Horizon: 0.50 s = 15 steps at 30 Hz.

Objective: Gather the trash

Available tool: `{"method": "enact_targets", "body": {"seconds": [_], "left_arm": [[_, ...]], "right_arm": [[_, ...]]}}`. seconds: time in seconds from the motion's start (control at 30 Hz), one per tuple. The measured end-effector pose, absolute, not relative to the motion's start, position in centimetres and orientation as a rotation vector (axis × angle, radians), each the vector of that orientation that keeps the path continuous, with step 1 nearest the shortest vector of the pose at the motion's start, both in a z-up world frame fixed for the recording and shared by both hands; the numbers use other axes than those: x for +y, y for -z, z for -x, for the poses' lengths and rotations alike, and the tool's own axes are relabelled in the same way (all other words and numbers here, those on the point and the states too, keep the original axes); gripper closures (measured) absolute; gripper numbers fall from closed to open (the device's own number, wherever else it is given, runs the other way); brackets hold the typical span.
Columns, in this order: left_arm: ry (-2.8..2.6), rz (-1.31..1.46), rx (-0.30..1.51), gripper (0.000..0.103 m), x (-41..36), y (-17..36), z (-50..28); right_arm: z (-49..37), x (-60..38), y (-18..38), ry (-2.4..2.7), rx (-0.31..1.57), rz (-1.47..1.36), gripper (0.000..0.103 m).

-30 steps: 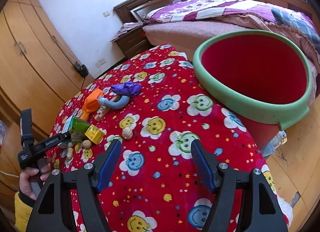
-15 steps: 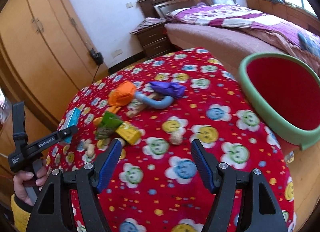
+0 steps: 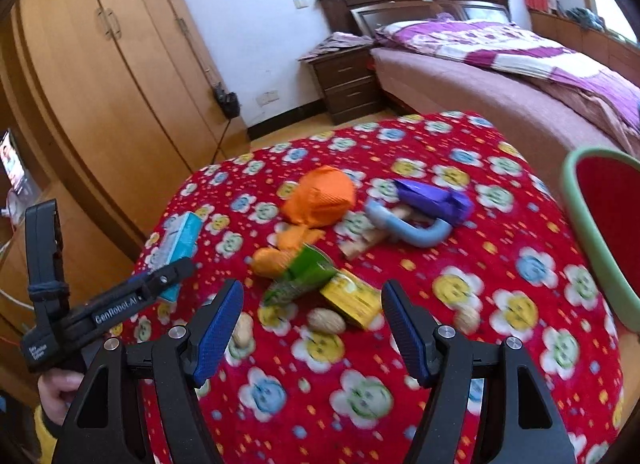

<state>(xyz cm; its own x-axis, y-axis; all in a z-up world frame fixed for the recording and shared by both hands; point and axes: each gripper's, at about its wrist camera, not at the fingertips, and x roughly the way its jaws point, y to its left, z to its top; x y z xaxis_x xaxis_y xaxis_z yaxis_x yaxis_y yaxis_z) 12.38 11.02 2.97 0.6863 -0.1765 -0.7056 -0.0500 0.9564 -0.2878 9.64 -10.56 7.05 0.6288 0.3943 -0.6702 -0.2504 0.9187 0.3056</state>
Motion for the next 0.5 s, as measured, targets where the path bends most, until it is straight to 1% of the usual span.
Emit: {"method": "enact_targets", "body": {"seconds": [0.13,0.3,0.33,0.4,0.47,0.5], "left_arm": [[0.099,0.298,0.824,0.053,10.8,-2.4,-13.4],[0.128,0.295,0.872,0.053,10.4,-1.0,-15.5],[0.131,0.297,0.878,0.053,10.3,-0.8,-16.1],[0.119,0.307,0.89,0.053,10.2,-0.6,-16.8],[0.113,0.319,0.907,0.053,9.9,-0.3,-17.2],[0.108,0.314,0.913,0.053,9.7,-0.3,-17.3]], "right_arm": [[-11.8,-9.4,-6.1,-0.399,0.847,-0.172,0.038],[-14.8,-8.3,-4.0,-0.49,0.952,-0.15,0.041],[-15.4,-8.2,-3.6,-0.506,0.964,-0.131,0.043],[-15.6,-8.1,-3.5,-0.512,0.96,-0.111,0.046],[-15.9,-8.3,-3.4,-0.515,0.963,-0.104,0.047],[-16.1,-8.4,-3.3,-0.514,0.97,-0.103,0.049]]}}
